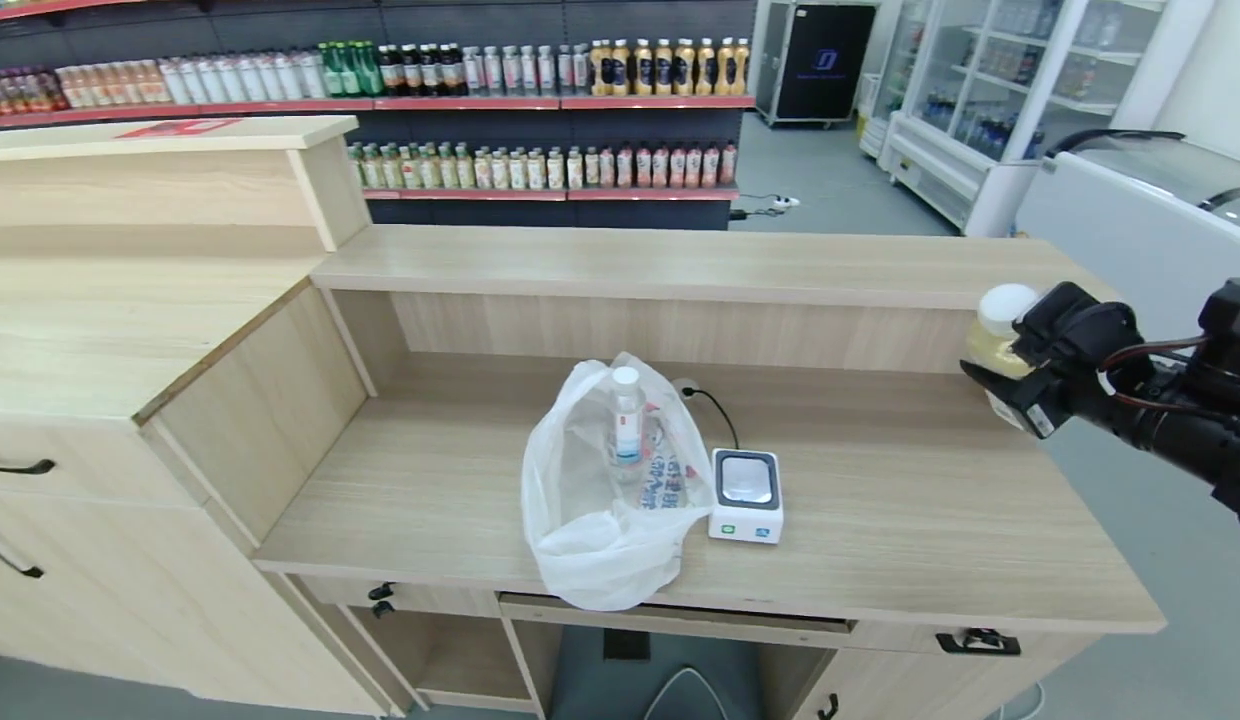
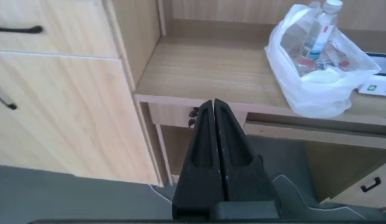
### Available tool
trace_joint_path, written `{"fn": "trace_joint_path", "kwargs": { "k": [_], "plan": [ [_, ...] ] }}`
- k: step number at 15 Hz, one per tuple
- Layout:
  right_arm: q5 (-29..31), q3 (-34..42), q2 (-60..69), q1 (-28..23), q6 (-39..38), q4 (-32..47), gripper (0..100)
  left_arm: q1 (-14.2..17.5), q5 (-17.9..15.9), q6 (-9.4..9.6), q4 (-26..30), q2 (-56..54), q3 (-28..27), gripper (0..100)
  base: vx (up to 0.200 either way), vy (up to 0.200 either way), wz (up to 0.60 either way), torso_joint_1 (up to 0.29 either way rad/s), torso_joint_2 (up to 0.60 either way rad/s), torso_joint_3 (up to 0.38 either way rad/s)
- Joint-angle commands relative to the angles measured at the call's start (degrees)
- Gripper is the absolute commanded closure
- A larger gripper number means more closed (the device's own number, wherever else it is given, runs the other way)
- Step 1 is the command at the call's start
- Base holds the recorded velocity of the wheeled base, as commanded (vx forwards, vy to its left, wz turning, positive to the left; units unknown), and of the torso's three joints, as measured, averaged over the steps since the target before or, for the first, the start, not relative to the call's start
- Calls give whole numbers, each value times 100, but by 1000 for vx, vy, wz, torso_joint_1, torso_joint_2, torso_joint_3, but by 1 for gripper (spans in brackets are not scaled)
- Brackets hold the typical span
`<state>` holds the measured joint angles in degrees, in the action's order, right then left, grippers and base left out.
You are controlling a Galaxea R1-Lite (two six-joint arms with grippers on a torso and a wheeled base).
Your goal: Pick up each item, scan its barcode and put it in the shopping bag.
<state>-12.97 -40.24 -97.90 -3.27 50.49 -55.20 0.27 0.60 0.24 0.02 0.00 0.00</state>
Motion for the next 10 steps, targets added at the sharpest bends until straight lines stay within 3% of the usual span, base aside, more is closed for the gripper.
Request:
{"fn": "trace_joint_path", "kwargs": {
  "k": [1, 3, 6, 10],
  "plan": [
    [-136, 8, -273, -78, 145, -175, 100, 0, 2, 2, -2, 0, 0, 100, 0, 0, 600, 2, 2, 2],
    [-1797, -54, -537, -262, 250, -167, 100, 0, 2, 2, -2, 0, 0, 100, 0, 0, 0, 0, 0, 0],
    [-3036, -151, -932, -631, 672, -193, 100, 0, 2, 2, -2, 0, 0, 100, 0, 0, 0, 0, 0, 0],
    [-3308, -159, -1284, -1053, 1050, -211, 100, 0, 2, 2, -2, 0, 0, 100, 0, 0, 0, 0, 0, 0]
  ]
}}
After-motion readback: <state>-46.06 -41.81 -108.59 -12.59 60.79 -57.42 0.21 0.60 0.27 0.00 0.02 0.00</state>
